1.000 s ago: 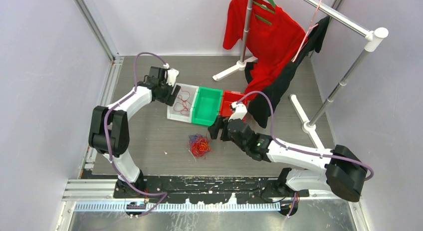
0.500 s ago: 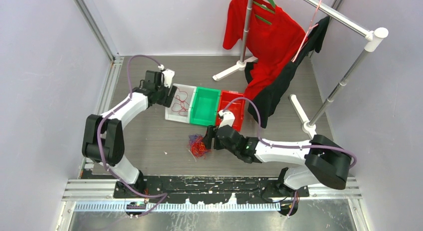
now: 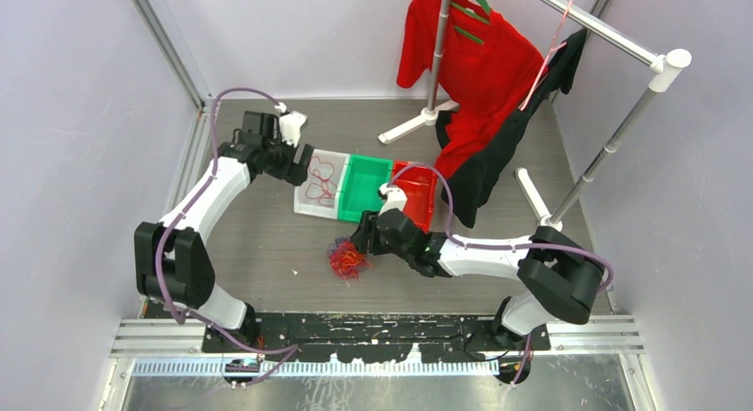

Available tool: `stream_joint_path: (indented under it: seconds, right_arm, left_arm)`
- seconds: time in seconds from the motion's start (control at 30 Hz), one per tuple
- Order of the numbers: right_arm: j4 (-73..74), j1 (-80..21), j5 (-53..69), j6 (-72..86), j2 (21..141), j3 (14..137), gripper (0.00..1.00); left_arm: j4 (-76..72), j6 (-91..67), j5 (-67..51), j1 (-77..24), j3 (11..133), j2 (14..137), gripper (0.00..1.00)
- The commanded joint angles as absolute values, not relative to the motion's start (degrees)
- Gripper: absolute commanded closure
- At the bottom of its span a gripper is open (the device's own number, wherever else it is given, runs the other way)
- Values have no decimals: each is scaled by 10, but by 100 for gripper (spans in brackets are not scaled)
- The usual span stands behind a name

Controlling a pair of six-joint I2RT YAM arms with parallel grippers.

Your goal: Untangle the cables

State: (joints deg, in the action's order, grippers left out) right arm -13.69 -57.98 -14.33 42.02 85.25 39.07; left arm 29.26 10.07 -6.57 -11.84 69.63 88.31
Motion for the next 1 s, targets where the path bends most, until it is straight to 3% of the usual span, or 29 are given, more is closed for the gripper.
stream_joint_path:
  seconds: [0.0, 0.4, 0.67, 0.97]
  right_arm:
    - [-178, -578, -104, 432, 841, 417, 41]
    - [-146, -569, -106, 425, 835, 423, 45]
    - [-119, -519, -26, 398, 784, 391, 34]
    - [-194, -501, 54, 394, 875, 394, 37]
  left_arm:
    - [405, 134, -204, -118, 754, 830, 17]
    - [507, 156, -331, -182, 715, 773, 23]
    - [525, 162, -353, -196, 708, 775, 27]
    - [541, 157, -358, -197, 727, 762, 27]
